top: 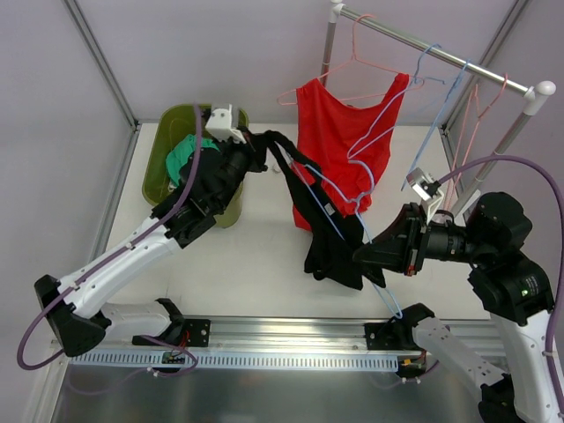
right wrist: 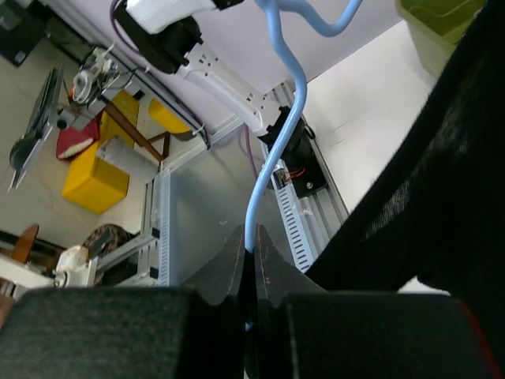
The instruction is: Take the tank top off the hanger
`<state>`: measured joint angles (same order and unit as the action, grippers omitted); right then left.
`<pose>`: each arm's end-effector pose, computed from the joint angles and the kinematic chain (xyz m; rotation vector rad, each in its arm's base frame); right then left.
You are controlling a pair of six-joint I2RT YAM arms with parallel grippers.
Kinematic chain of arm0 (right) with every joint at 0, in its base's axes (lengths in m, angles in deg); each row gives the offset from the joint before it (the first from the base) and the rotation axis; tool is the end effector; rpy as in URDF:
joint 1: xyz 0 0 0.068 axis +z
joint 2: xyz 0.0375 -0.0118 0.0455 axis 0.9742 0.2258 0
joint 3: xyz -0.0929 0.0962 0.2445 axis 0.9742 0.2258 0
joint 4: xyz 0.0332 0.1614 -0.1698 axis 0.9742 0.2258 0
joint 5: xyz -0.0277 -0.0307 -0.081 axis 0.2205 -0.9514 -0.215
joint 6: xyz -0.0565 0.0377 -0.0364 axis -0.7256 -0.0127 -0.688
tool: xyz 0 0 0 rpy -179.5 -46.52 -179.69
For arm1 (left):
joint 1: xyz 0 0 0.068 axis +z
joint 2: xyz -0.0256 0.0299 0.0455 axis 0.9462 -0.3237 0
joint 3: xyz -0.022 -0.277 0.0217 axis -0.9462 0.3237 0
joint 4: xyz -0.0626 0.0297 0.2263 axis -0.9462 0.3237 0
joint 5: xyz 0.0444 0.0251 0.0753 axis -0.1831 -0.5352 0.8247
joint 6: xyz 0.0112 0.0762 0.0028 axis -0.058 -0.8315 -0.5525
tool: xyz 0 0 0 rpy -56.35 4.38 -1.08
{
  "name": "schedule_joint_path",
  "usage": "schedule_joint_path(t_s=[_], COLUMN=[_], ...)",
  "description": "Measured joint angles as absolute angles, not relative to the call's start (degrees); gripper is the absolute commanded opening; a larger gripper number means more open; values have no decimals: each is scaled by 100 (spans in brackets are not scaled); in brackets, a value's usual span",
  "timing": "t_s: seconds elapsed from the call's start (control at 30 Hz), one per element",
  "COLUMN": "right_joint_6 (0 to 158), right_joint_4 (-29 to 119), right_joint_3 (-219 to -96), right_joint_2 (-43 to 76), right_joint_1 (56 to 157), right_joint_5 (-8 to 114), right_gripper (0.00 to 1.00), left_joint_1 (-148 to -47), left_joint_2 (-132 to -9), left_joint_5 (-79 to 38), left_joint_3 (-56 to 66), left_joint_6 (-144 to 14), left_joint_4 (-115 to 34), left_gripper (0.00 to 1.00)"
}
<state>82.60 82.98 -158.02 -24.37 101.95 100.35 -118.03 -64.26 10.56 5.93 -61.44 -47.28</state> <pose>0.0393 0.0777 0.4590 -0.9715 1.4567 1.2323 0.2030 -0.1796 0.4616 0.0502 1.4131 -0.6251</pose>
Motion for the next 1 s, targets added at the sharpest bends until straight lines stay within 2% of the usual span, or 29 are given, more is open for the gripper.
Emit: schedule_joint_path(t_s=[0.1, 0.23, 0.67, 1.0], right_joint_6=[7899, 7628, 7733, 7866], right_joint_4=[8384, 8388, 7542, 7370], right_joint_3=[-15715, -15704, -15516, -15258], right_joint_2=[-2520, -2660, -2863, -2153], right_joint_1=[10197, 10219, 10282, 10380], right_joint_5=[10389, 10771, 11510, 11425], right_gripper=[0, 0, 0, 0], left_joint_1=[-11801, -11803, -11801, -11799], left_joint_2=[-6044, -5734, -5788, -5384], left_joint_5=[1830, 2211, 313, 1500], left_joint_3=[809, 894, 894, 418], left_joint_6=[-5915, -5777, -5628, -5860], left_joint_4=[-4553, -4435, -4247, -3748], left_gripper=[0, 0, 0, 0])
